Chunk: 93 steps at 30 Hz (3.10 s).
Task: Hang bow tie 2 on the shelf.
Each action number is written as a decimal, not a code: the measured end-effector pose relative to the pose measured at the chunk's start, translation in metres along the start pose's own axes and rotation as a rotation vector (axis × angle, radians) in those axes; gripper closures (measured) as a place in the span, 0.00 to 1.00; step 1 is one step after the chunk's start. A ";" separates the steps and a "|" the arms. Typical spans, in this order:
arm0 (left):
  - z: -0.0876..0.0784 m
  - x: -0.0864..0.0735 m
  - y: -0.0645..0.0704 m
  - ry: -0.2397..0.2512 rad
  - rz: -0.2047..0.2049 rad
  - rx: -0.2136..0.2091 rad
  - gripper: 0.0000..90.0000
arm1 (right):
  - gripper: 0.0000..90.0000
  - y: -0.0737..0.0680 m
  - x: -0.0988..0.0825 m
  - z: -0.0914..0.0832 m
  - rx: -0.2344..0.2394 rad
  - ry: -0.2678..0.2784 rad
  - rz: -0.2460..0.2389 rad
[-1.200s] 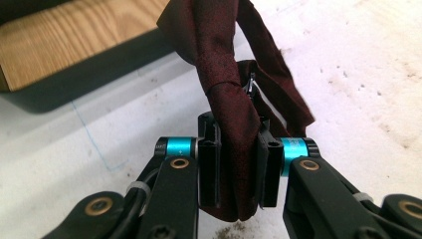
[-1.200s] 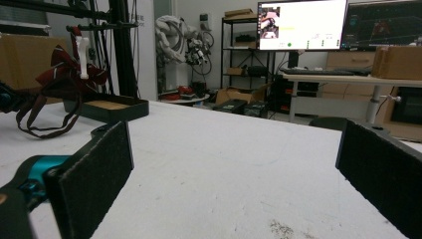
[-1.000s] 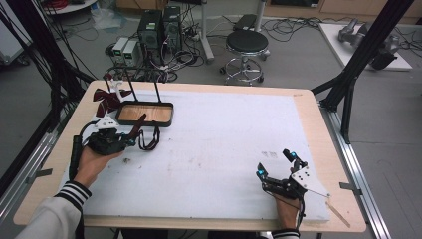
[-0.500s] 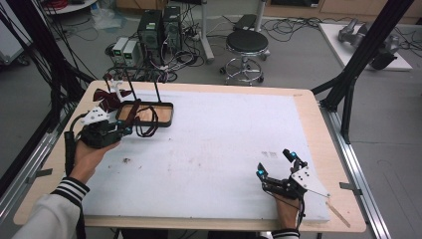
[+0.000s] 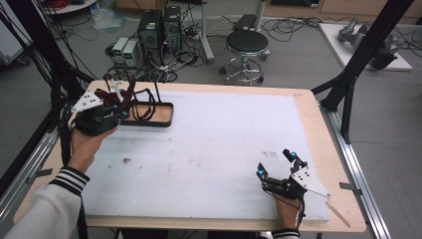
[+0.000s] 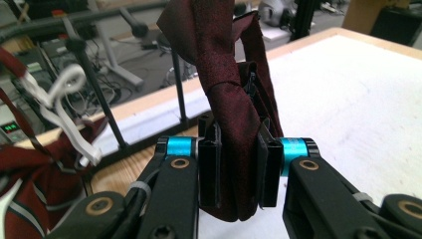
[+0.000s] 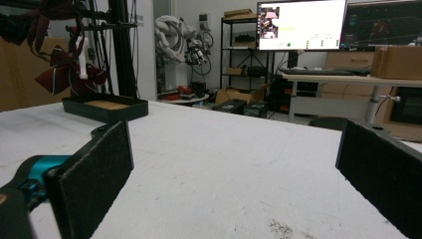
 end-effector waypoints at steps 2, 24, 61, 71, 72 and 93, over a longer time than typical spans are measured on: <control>0.002 0.005 0.000 0.012 0.003 0.007 0.85 | 0.01 0.000 0.000 0.000 0.001 -0.001 0.000; 0.037 0.024 -0.010 0.071 -0.042 0.012 0.85 | 0.01 0.000 0.000 0.000 0.002 0.003 0.004; 0.076 0.007 -0.040 -0.008 -0.064 0.112 0.85 | 0.01 0.000 0.000 0.000 0.002 0.002 0.005; 0.076 -0.009 -0.042 -0.048 -0.081 0.131 0.85 | 0.01 0.000 0.000 0.000 0.001 0.004 0.004; 0.076 -0.010 -0.042 -0.052 -0.082 0.134 0.85 | 0.01 0.000 0.000 0.000 0.002 0.004 0.003; 0.077 -0.025 -0.047 -0.121 -0.060 0.196 0.85 | 0.01 0.000 0.001 0.000 0.002 0.008 0.002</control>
Point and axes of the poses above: each handheld gripper's, and its own axes: z roughly forward along the jaws, x roughly out of its top, y roughly to its right, the point moved 7 cm from there along z, roughly forward along the jaws, and after that the axes turned 15 degrees about -x, right-handed, at the moved point
